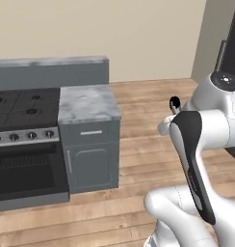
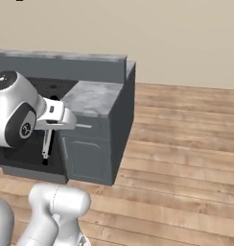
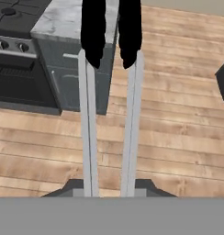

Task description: Take the tongs from the drawer on the left and place them on the dining counter next to the tray containing the kebab skewer.

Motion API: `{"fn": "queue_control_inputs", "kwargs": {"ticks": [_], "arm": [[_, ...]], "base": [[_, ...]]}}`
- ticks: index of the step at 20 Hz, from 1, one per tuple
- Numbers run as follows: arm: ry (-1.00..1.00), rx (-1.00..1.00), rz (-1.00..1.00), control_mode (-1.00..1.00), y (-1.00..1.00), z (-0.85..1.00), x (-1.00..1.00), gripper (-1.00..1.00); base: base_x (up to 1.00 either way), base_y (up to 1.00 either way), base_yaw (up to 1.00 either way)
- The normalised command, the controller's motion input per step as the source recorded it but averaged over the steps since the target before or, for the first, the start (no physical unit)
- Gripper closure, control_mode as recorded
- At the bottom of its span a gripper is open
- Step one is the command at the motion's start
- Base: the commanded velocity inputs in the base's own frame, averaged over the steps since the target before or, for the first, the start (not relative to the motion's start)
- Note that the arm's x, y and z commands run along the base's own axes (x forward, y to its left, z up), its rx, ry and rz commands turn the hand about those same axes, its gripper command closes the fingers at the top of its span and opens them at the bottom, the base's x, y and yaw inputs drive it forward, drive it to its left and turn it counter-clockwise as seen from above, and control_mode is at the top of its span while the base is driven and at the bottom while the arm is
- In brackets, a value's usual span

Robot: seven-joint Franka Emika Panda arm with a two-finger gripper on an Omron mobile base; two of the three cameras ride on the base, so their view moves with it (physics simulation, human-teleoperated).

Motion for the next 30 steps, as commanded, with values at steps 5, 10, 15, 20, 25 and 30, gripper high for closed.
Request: {"fn": "queue_control_inputs", "kwargs": {"ticks": [5,10,15,20,25,30], "arm": [[0.0,0.0,0.0,1.0,0.0,0.0,0.0,1.0],[0.0,0.0,0.0,1.0,0.0,0.0,0.0,1.0],[0.0,0.0,0.0,1.0,0.0,0.0,0.0,1.0],[0.0,0.0,0.0,1.0,0.0,0.0,0.0,1.0],[0.0,0.0,0.0,1.0,0.0,0.0,0.0,1.0],[0.0,0.0,0.0,1.0,0.0,0.0,0.0,1.0]], "base": [[0.76,-0.79,0.0],[0.98,-0.84,0.0],[1.0,-0.78,0.0],[1.0,-0.62,0.01],[1.0,-0.42,0.03],[1.0,-0.32,0.04]]}}
